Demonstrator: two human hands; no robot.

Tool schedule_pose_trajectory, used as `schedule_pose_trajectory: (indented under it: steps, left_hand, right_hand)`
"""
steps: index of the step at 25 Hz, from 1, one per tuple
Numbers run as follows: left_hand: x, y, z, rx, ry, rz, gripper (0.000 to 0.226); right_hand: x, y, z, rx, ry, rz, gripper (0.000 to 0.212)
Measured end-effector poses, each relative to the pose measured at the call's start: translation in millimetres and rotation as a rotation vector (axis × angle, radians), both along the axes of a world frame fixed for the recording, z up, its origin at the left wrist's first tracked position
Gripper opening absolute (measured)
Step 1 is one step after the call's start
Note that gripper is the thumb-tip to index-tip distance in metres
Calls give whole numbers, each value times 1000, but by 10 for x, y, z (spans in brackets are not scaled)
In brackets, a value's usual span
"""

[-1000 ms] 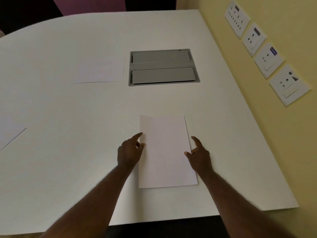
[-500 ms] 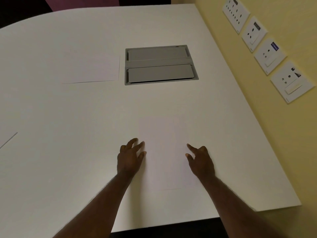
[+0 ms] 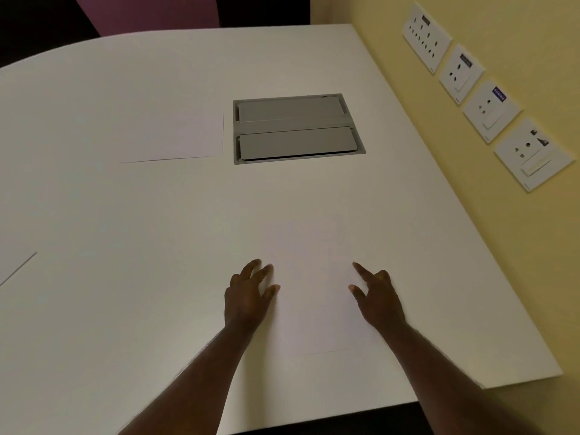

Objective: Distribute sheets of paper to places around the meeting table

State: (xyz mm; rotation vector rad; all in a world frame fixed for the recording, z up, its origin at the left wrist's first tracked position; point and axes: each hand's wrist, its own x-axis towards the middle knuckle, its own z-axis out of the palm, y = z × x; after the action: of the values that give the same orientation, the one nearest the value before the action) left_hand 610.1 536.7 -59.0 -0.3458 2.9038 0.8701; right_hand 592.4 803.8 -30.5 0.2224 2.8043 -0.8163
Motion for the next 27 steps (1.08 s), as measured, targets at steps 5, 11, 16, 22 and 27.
schedule_pose_trajectory:
  steps: [5,11,16,22,27]
  left_hand:
    - [9,-141,337,157,117,89,54]
    - [342,-642,1372,165,335,56,49]
    - [1091,-1258,2245,-80,489,61,53]
    - [2228,-1714,2962,-252,608,354,60]
    - [3412,-2041,3118,-297,645,630,61]
  right_hand:
    - [68,-157,354,-44,199,-74,52]
    - [80,-662,1225,-47,383,107,51]
    - [324,-1447,1972,-61,596,443,47]
    - [925,-2379,2663,-111,741,818,53]
    - [1588,-3156,2973,-243,824,1069,54]
